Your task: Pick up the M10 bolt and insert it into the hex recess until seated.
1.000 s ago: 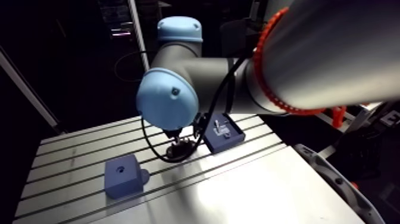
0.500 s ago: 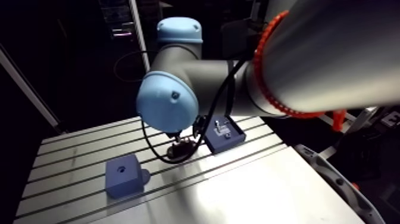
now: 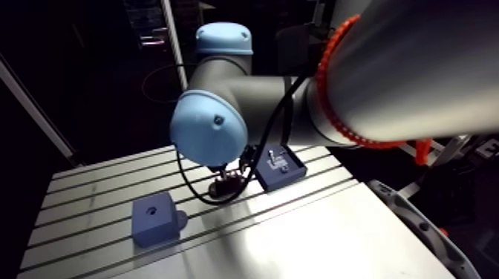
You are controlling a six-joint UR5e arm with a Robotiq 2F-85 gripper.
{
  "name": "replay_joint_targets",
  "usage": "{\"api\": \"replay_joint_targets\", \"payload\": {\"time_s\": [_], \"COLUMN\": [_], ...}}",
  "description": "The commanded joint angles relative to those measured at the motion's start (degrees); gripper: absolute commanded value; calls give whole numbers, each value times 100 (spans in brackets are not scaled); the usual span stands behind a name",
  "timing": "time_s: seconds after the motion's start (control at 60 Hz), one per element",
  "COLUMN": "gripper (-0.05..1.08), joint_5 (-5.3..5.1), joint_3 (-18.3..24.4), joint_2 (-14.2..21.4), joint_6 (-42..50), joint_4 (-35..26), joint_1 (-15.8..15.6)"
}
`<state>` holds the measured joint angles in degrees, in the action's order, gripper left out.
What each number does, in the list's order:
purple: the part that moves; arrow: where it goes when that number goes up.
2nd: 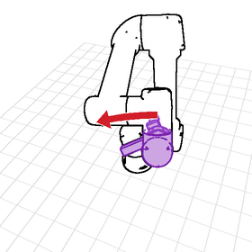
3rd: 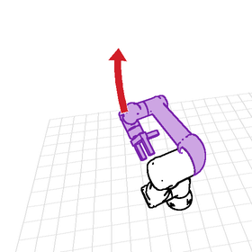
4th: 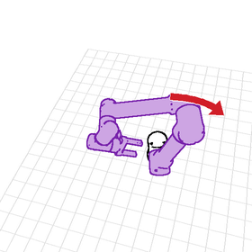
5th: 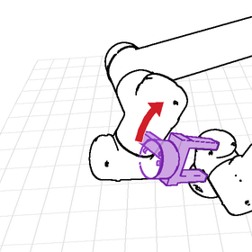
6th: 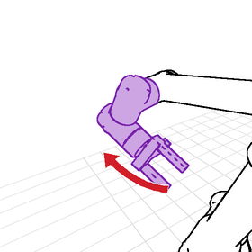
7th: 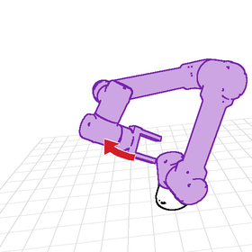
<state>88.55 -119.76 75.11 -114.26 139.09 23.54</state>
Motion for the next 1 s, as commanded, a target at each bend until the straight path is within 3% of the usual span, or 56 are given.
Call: {"api": "replay_joint_targets", "payload": {"time_s": [0.017,1.0], "gripper": [52,59], "joint_5": [0,0], "joint_3": [9,-9], "joint_2": [-1,-61], "joint_6": [-5,-5], "joint_4": [0,132], "joint_1": [2,2]}}
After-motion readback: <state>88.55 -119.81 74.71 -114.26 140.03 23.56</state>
